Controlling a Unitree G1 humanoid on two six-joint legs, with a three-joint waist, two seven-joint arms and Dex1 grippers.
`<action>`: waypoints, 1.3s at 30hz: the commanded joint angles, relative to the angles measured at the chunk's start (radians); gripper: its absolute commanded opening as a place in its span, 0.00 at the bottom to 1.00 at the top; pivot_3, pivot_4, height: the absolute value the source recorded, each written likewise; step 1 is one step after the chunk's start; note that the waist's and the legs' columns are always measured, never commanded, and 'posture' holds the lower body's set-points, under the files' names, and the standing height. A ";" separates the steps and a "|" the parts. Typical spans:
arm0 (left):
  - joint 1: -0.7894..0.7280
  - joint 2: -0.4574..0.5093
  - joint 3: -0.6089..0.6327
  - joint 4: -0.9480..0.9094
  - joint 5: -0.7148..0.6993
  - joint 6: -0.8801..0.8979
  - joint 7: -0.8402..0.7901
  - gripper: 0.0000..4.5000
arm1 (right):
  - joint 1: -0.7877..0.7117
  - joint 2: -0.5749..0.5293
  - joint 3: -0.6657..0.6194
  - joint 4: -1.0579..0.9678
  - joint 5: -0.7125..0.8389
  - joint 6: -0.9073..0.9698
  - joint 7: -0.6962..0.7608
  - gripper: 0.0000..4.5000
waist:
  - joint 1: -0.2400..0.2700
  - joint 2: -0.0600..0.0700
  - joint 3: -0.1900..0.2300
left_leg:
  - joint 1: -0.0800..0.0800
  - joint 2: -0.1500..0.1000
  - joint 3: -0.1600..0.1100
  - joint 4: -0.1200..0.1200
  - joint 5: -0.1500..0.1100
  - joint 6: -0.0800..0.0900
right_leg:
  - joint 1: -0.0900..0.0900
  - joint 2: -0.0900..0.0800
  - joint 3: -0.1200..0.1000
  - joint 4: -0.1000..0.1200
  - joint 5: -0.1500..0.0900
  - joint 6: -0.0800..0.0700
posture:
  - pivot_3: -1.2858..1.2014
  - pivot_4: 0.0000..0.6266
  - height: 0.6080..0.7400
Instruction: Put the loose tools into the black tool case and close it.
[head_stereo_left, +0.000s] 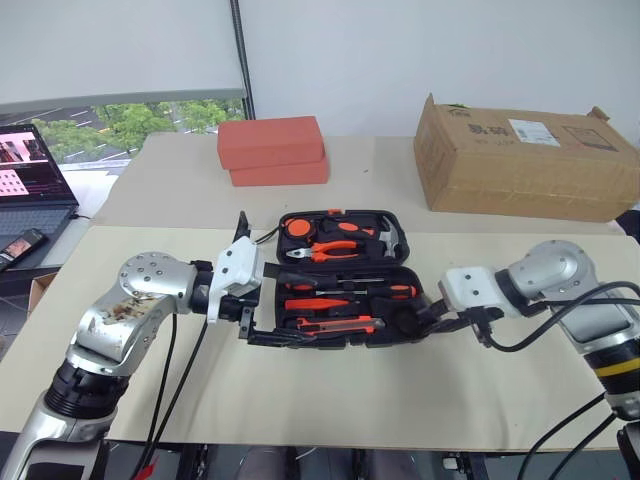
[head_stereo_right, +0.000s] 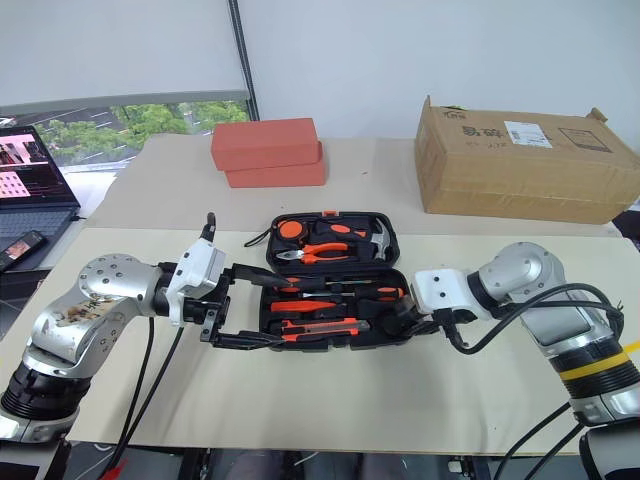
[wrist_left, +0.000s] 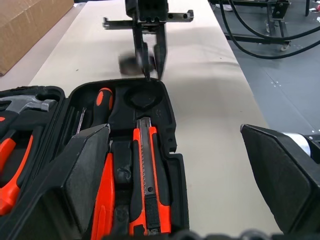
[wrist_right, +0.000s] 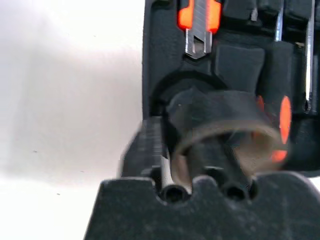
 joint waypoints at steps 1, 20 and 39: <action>-0.014 0.004 0.014 -0.026 -0.020 0.008 0.007 1.00 | -0.011 -0.001 -0.028 -0.063 0.036 0.045 -0.003 0.52 | 0.000 0.000 0.000 | 0.000 0.000 0.000 0.000 0.000 0.000 | 0.000 0.000 0.000 0.000 0.000 0.000 | 0.52 0.24 0.79; 0.007 -0.056 0.077 0.208 0.019 -0.031 0.088 1.00 | -0.067 0.216 -0.280 0.174 0.250 0.324 -0.330 1.00 | -0.003 -0.002 0.001 | 0.001 0.000 0.000 0.000 0.000 0.000 | 0.000 0.000 0.000 0.001 0.001 -0.001 | 0.52 0.24 0.79; 0.004 -0.118 0.127 0.343 0.021 -0.138 0.079 1.00 | 0.090 0.325 -0.281 0.197 0.335 0.086 -0.164 1.00 | -0.008 -0.002 0.001 | -0.001 0.000 0.000 -0.001 0.000 -0.001 | 0.000 -0.001 -0.002 0.000 0.001 -0.001 | 0.52 0.24 0.79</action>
